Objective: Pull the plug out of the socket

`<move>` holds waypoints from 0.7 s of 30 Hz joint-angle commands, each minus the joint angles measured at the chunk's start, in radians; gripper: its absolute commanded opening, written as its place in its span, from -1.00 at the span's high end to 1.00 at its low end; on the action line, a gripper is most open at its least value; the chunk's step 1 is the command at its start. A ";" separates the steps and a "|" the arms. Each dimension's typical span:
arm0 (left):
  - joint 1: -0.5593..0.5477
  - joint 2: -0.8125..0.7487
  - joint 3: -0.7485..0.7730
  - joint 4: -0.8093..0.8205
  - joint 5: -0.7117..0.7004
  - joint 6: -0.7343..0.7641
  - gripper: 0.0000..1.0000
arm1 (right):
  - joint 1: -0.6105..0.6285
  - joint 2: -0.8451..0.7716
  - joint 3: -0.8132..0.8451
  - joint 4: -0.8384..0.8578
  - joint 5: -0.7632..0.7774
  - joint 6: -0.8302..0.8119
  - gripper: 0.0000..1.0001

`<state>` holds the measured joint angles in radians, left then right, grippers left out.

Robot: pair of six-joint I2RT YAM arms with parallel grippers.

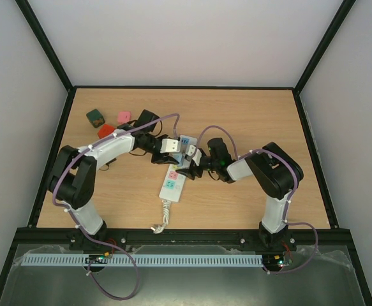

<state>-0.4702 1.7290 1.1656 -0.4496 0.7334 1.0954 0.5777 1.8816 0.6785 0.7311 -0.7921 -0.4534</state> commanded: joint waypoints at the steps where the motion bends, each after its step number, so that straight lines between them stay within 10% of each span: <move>1: 0.009 -0.036 -0.017 -0.005 0.054 0.001 0.28 | 0.015 0.038 -0.010 -0.107 0.036 -0.058 -0.68; 21: 0.238 -0.200 -0.044 -0.220 -0.231 0.174 0.26 | 0.015 0.019 -0.020 -0.097 0.023 -0.052 -0.77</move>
<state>-0.2684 1.5566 1.1313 -0.6098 0.6136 1.1999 0.5831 1.8816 0.6800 0.7303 -0.7952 -0.4671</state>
